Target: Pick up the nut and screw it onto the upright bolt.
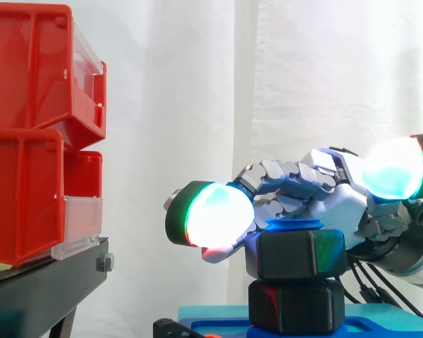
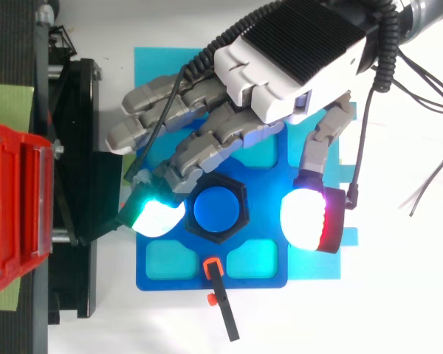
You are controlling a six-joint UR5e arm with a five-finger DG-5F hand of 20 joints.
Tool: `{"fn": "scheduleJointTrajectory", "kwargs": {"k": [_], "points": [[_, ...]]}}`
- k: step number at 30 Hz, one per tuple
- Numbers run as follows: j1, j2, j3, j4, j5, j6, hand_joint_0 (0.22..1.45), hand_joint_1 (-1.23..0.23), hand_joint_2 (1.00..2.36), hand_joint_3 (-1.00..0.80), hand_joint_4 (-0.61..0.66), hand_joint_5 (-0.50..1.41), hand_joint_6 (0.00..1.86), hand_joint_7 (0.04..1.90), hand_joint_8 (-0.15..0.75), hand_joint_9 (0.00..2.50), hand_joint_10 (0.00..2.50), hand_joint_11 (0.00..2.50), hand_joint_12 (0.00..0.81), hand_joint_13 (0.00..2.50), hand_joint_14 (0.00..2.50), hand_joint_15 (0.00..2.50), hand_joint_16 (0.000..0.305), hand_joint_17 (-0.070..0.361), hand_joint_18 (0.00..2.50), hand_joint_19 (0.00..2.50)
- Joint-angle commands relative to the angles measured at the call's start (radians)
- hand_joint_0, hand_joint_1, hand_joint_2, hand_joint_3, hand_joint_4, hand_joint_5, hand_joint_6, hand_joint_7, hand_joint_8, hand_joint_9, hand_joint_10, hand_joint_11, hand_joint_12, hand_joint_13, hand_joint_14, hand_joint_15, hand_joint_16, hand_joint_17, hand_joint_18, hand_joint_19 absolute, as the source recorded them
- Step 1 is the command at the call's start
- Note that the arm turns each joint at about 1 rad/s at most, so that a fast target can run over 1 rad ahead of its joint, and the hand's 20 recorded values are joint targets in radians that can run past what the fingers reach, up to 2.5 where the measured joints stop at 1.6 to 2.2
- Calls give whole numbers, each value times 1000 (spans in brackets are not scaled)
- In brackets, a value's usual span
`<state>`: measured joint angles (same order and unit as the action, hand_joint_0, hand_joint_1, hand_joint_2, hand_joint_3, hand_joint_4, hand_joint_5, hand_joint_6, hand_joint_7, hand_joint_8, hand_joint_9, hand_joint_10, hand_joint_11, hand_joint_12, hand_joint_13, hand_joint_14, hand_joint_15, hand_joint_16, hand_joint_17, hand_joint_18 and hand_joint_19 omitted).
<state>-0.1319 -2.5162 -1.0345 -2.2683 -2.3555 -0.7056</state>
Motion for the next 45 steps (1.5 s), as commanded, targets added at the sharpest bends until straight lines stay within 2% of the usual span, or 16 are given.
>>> {"fn": "scheduleJointTrajectory", "kwargs": {"k": [1,7,16,20,45], "points": [[-3,1,1,1,-1,0,417,-134,1000,-500,184,-175,502,734,213,201,0,0,310,25,0,0,39,87,0,0],[-3,1,1,1,-7,0,420,-152,1000,-500,208,-158,502,779,229,268,0,0,309,81,0,0,38,85,0,0],[-8,-1,2,16,-11,0,430,-164,1000,-500,263,-122,504,999,244,340,0,0,295,157,0,0,34,77,0,0],[-9,1,1,18,-18,-2,444,-190,1000,-500,247,-110,504,1095,252,388,0,0,291,202,0,0,32,71,0,0],[-40,1,-1,21,-50,-18,463,-226,1000,-500,224,-53,502,1349,268,522,0,0,267,300,0,0,25,57,0,0]]}}
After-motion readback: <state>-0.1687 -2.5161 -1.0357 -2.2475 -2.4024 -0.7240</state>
